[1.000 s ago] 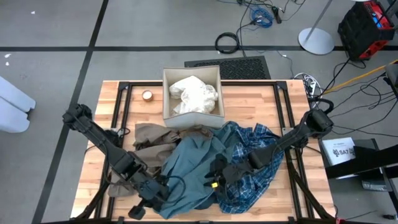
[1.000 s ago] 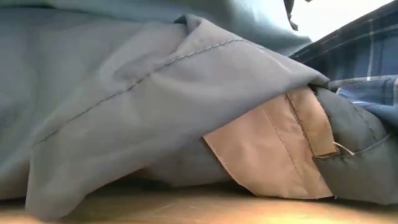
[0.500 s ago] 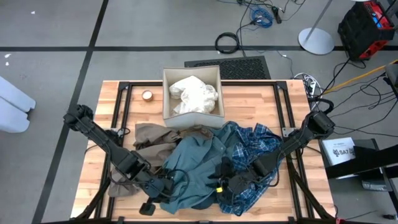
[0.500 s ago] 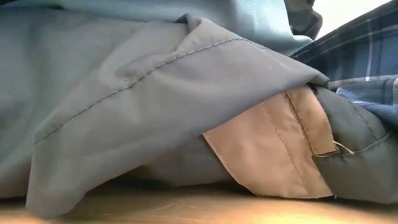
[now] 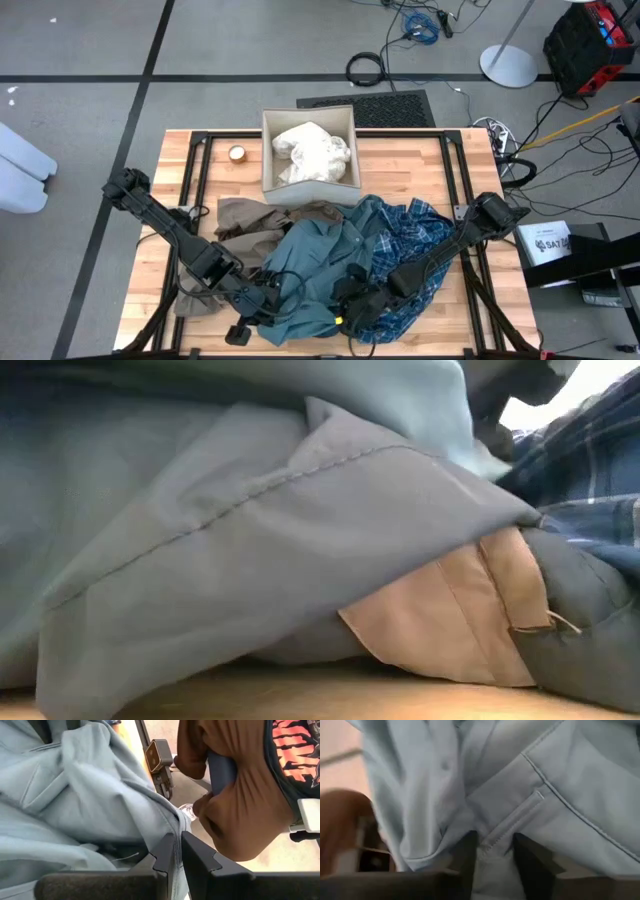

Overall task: Sort clothes
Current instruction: Put the green pants into the laundry bin

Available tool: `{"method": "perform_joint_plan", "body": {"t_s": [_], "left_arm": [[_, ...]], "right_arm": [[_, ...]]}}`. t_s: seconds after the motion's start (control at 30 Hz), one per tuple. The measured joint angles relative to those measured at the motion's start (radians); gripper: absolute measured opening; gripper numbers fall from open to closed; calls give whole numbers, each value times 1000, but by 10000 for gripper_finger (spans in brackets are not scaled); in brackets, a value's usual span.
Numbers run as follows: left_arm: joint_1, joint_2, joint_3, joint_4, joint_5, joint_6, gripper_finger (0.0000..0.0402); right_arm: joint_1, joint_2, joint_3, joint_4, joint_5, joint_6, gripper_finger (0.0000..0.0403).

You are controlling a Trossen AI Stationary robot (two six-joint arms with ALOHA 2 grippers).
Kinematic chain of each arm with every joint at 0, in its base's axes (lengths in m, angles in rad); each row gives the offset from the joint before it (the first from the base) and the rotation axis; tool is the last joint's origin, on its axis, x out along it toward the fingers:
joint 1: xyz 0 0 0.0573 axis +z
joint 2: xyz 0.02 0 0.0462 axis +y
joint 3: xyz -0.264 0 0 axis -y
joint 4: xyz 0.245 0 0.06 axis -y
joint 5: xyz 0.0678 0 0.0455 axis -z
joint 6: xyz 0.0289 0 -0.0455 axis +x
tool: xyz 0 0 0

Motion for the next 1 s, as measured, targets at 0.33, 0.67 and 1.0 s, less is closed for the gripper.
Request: {"method": "perform_joint_plan", "body": {"t_s": [0.33, 0.67, 1.0], "left_arm": [[26, -8, 9, -30, 6, -1, 42], [45, -130, 34, -59, 34, 70, 42], [94, -170, 35, -28, -314, 323, 42]], "right_arm": [[11, -47, 141, -353, 0, -23, 4], [134, -227, 272, -701, 12, 35, 1], [306, -273, 272, -942, -32, 385, 0]]}}
